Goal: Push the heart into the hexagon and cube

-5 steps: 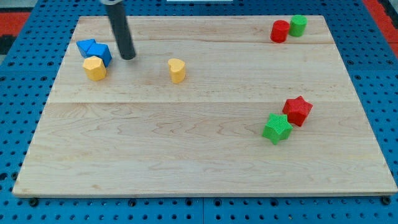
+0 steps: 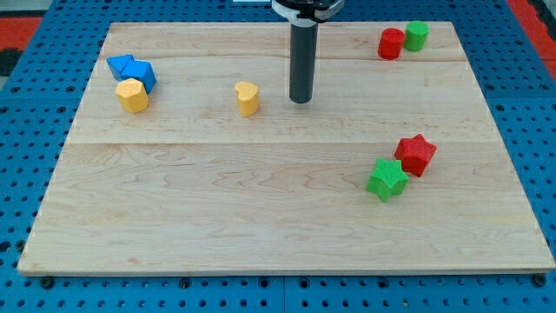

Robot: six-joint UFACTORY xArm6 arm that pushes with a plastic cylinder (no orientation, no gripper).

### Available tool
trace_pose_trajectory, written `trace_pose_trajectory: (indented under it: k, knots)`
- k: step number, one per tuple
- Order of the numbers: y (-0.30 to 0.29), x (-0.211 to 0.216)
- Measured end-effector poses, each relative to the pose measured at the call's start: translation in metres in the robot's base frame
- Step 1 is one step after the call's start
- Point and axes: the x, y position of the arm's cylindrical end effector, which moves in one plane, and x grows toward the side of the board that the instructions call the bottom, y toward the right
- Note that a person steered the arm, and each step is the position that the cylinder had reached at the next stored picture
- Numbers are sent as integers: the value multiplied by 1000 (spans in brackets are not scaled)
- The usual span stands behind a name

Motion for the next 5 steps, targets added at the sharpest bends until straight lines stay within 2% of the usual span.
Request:
trace_pose_trajectory:
  k: [1, 4, 5]
  knots:
    - [-16, 0]
    - [-133, 0]
    - [-114, 4]
